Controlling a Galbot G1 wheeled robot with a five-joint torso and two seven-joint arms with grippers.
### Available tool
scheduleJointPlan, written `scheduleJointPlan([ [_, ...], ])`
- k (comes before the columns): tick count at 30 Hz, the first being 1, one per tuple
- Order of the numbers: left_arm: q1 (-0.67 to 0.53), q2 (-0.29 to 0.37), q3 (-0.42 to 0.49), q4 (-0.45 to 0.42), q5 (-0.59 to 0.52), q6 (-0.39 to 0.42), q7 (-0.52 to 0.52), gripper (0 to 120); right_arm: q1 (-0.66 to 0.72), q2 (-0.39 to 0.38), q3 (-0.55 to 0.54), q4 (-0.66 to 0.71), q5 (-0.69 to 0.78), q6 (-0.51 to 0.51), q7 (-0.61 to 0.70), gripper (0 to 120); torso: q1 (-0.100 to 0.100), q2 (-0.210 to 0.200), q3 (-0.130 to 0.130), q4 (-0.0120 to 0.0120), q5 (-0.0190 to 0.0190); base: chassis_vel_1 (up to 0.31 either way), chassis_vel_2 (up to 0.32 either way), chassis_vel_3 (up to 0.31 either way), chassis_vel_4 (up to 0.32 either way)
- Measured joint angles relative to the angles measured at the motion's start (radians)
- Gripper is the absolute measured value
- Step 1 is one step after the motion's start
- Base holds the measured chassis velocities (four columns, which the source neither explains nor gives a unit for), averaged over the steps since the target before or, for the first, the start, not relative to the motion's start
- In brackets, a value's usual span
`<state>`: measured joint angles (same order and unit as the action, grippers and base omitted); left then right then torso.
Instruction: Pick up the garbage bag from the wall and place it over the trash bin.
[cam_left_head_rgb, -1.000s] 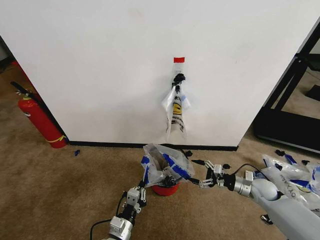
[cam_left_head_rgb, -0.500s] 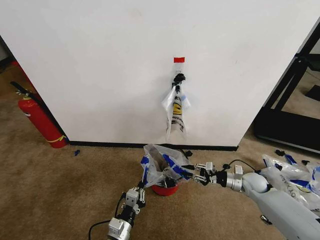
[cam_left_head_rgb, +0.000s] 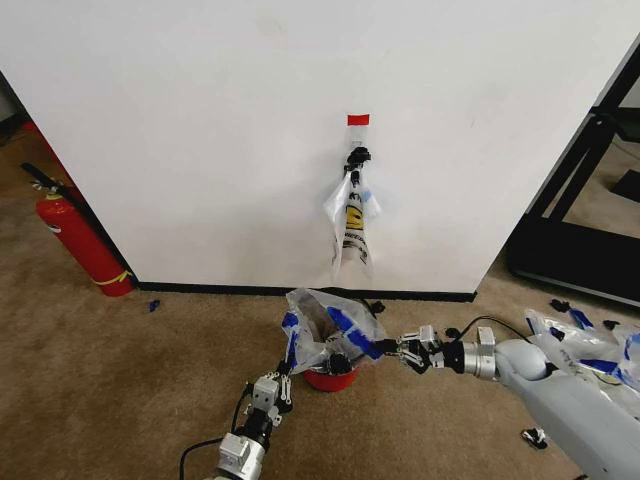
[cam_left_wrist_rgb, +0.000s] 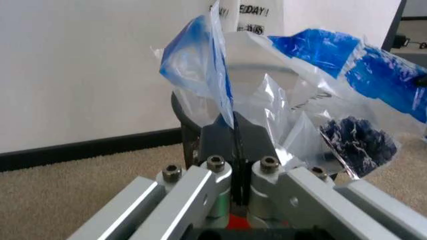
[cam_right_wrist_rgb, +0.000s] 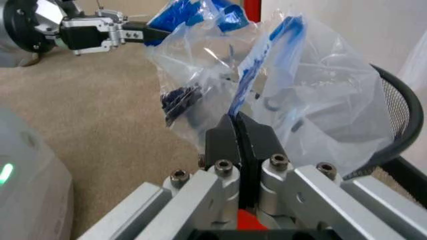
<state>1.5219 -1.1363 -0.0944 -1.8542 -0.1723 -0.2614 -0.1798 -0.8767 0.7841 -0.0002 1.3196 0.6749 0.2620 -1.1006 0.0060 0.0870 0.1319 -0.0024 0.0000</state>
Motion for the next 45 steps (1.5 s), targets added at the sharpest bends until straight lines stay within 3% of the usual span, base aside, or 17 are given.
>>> scheduleJointPlan([
  [8, 0.012, 0.005, -0.003, -0.013, 0.002, -0.001, 0.002, 0, -0.022, -0.006, 0.022, 0.000, 0.041, 0.011, -0.012, 0, 0.000, 0.000, 0.000, 0.0001, 0.0001, 0.000, 0.000, 0.000, 0.000],
  [14, 0.055, 0.027, -0.013, -0.038, 0.013, -0.017, 0.021, 0, -0.071, -0.067, 0.050, 0.023, 0.182, 0.042, 0.023, 0, 0.000, 0.000, 0.000, 0.0000, 0.0000, 0.000, 0.000, 0.000, 0.000],
  [19, 0.051, 0.010, 0.000, 0.011, 0.035, -0.036, 0.031, 0, -0.097, -0.079, 0.062, -0.011, 0.157, 0.072, 0.025, 0, 0.000, 0.000, 0.000, 0.0000, 0.0001, 0.000, 0.000, 0.000, 0.000],
  [24, 0.024, -0.015, 0.005, 0.084, 0.051, -0.054, 0.035, 0, -0.107, -0.042, 0.053, -0.072, 0.111, 0.137, 0.077, 0, 0.000, 0.000, 0.000, 0.0001, 0.0001, 0.000, 0.000, 0.000, 0.000],
  [30, 0.008, -0.026, -0.008, 0.160, 0.086, -0.082, 0.040, 0, -0.102, 0.057, 0.024, -0.166, 0.034, 0.228, 0.271, 0, 0.000, 0.000, 0.000, 0.0001, 0.0002, 0.000, 0.000, 0.000, 0.000],
  [35, -0.001, -0.039, -0.011, 0.184, 0.096, -0.100, 0.050, 0, -0.078, 0.146, -0.003, -0.205, 0.020, 0.273, 0.450, 0, 0.000, 0.000, 0.000, 0.0002, -0.0003, 0.000, 0.000, 0.000, 0.000],
  [45, -0.016, -0.051, -0.007, 0.199, 0.110, -0.149, 0.098, 0, -0.068, 0.215, -0.019, -0.206, 0.072, 0.279, 0.595, 0, 0.000, 0.000, 0.000, 0.0001, -0.0002, 0.000, 0.000, 0.000, 0.000],
])
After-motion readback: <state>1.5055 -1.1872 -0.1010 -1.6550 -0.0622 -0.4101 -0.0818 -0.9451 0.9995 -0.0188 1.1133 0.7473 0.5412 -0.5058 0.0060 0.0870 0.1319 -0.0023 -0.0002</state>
